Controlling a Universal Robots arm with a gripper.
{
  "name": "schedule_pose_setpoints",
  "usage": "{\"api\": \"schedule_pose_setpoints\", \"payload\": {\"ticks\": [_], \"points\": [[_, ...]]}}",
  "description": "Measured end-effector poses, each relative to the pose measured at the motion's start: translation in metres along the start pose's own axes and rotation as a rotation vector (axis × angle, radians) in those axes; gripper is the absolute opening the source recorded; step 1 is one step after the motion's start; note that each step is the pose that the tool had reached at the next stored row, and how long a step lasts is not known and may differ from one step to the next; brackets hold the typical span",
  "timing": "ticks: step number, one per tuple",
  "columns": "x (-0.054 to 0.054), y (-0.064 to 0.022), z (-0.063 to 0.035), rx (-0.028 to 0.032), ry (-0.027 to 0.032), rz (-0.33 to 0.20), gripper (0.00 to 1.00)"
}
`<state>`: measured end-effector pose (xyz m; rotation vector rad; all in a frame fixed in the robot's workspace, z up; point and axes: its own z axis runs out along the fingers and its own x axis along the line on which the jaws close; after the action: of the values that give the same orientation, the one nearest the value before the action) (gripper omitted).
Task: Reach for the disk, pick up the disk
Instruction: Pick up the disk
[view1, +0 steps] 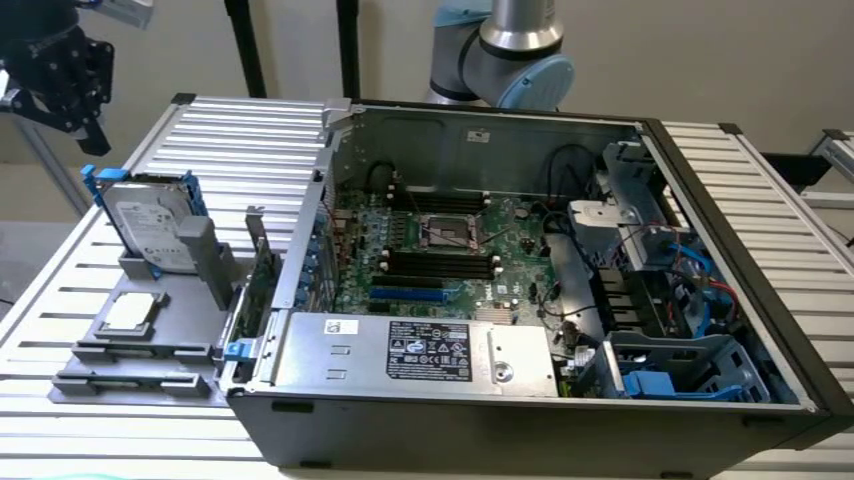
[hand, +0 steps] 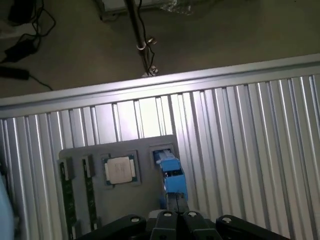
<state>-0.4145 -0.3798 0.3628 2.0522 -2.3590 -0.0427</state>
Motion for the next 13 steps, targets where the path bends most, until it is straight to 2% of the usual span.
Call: {"api": "schedule_pose_setpoints", "payload": {"ticks": [9, 13], "points": [[-0.0002, -0.0017, 0.0009, 0.0009, 0.0023, -0.088, 0.11], [-0.0006, -0.0019, 0.0011, 0.0009, 0.0028, -0.1, 0.11]]}}
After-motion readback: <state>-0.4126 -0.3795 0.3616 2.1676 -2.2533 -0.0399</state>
